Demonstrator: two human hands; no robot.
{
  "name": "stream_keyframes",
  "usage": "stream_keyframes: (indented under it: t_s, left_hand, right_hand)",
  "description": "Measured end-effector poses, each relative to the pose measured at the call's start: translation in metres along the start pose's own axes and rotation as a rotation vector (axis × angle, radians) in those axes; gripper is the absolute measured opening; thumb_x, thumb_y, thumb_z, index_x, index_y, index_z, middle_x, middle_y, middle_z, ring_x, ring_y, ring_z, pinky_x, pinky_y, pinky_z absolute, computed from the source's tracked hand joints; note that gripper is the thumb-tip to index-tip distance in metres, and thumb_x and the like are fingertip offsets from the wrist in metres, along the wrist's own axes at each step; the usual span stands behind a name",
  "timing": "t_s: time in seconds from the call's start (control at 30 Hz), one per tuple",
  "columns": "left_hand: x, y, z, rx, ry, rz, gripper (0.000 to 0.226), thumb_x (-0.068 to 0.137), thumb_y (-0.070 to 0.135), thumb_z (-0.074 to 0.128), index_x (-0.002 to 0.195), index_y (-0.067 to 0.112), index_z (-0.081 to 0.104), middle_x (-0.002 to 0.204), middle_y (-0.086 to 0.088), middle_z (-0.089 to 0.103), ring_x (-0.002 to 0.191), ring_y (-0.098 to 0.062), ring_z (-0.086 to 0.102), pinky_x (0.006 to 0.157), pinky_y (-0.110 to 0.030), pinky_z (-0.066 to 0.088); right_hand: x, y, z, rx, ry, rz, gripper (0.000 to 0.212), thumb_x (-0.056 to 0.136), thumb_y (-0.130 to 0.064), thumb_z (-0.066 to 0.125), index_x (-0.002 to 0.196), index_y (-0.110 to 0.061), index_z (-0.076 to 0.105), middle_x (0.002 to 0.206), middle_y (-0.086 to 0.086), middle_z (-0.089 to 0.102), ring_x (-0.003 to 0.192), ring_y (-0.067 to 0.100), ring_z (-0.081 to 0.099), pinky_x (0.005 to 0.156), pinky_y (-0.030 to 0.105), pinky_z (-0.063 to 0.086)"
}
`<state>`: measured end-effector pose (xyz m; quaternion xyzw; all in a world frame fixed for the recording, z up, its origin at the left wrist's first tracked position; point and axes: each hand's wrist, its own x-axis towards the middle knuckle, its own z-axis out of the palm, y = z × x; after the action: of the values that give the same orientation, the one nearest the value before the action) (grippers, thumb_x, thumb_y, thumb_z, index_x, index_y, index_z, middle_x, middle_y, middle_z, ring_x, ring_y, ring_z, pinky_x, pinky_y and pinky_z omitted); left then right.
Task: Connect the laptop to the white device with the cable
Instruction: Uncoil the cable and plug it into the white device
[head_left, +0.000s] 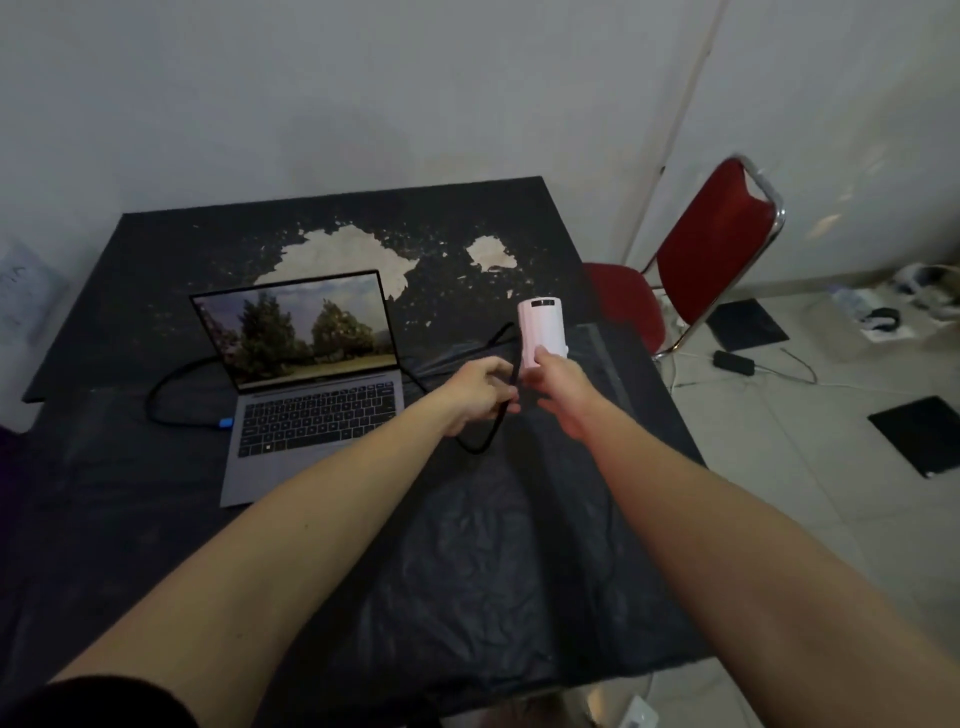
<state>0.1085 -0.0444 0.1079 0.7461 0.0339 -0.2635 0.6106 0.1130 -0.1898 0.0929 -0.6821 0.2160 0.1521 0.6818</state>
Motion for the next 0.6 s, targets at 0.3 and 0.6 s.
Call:
stream_keyframes:
  t_s: [0.3,0.6]
  left_hand:
    - [0.024,-0.044,0.039,0.305,-0.316,-0.054,0.019,0.089,0.003,0.066,0.107,0.009,0.061,0.093,-0.013,0.071,0.083,-0.015,0.067,0.073,-0.023,0.05]
    - [0.077,-0.046,0.015,0.225,-0.056,-0.302,0.023,0.096,0.027,0.059,0.118,0.021,0.06,0.112,-0.002,0.07,0.097,-0.017,0.07,0.089,-0.034,0.052]
  right_hand:
    - [0.046,-0.001,-0.035,0.309,0.016,0.227,0.025,0.104,-0.032,0.049,0.095,-0.01,0.057,0.062,0.0,0.048,0.042,0.012,0.046,0.044,0.024,0.046]
    - [0.083,0.032,-0.075,0.186,-0.111,0.291,0.017,0.102,-0.028,0.038,0.094,-0.024,0.053,0.054,-0.007,0.032,0.045,0.011,0.026,0.047,0.026,0.026]
